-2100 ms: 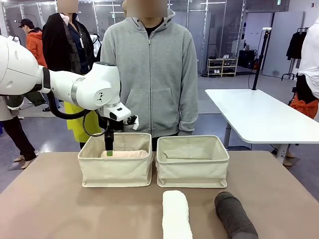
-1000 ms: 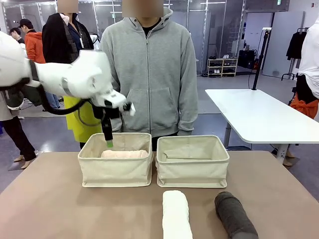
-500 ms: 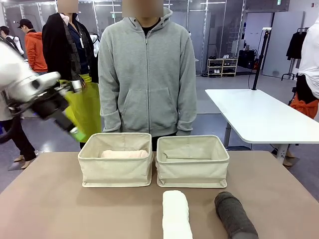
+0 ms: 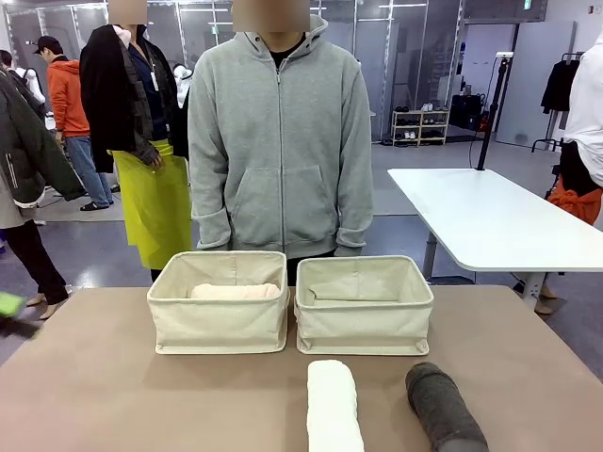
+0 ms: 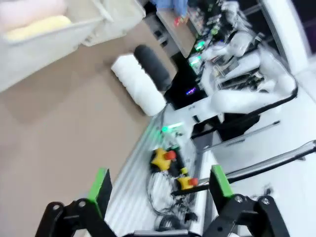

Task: Divide the towels into two baskets.
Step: Pick up one hotel-folded towel from the bottom of the table and place it in the Fabric basket indicated by the person.

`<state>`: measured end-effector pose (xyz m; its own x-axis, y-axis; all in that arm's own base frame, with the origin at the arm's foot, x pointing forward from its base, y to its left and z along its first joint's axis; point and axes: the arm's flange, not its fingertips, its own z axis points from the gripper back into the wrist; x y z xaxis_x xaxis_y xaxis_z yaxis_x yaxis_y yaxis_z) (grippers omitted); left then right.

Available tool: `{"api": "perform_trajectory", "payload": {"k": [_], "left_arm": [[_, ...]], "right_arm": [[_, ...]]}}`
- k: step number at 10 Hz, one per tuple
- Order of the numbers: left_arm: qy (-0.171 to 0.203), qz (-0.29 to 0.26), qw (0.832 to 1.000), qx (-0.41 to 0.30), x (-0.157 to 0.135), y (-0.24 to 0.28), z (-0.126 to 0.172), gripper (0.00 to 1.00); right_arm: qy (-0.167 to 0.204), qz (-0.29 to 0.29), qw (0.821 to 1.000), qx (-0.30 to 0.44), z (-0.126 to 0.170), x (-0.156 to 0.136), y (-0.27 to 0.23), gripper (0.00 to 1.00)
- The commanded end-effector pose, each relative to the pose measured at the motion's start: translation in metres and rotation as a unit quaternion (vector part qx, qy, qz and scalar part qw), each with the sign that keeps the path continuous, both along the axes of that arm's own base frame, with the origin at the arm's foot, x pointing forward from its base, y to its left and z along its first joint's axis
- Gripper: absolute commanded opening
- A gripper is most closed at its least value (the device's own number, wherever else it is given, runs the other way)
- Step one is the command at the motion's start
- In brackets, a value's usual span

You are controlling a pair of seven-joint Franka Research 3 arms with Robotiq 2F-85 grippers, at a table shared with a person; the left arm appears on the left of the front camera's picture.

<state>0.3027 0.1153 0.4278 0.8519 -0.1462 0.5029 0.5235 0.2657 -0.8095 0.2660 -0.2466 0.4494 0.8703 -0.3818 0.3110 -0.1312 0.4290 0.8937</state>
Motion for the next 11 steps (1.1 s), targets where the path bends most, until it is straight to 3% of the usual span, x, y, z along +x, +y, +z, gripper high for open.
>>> {"api": "perform_trajectory", "payload": {"k": [1, 2, 3, 5, 6, 11], "left_arm": [[0.068, 0.06, 0.994, -0.057, -0.013, 0.041, -0.037, 1.0], [0.095, 0.092, 0.989, -0.074, -0.029, 0.058, -0.061, 1.0], [0.093, 0.109, 0.987, -0.076, -0.032, 0.064, -0.072, 1.0], [0.057, 0.116, 0.991, -0.044, -0.011, 0.064, -0.072, 1.0], [0.106, 0.109, 0.986, -0.068, -0.04, 0.071, -0.08, 1.0], [0.106, 0.109, 0.986, -0.068, -0.04, 0.071, -0.08, 1.0]], "right_arm": [[-0.006, -0.002, 1.0, 0.004, 0.002, -0.002, 0.001, 1.0], [-0.006, -0.002, 1.0, 0.004, 0.002, -0.002, 0.001, 1.0], [-0.006, -0.002, 1.0, 0.004, 0.002, -0.002, 0.001, 1.0], [-0.006, -0.002, 1.0, 0.004, 0.002, -0.002, 0.001, 1.0], [-0.006, -0.002, 1.0, 0.004, 0.002, -0.002, 0.001, 1.0], [-0.006, -0.002, 1.0, 0.004, 0.002, -0.002, 0.001, 1.0]]}}
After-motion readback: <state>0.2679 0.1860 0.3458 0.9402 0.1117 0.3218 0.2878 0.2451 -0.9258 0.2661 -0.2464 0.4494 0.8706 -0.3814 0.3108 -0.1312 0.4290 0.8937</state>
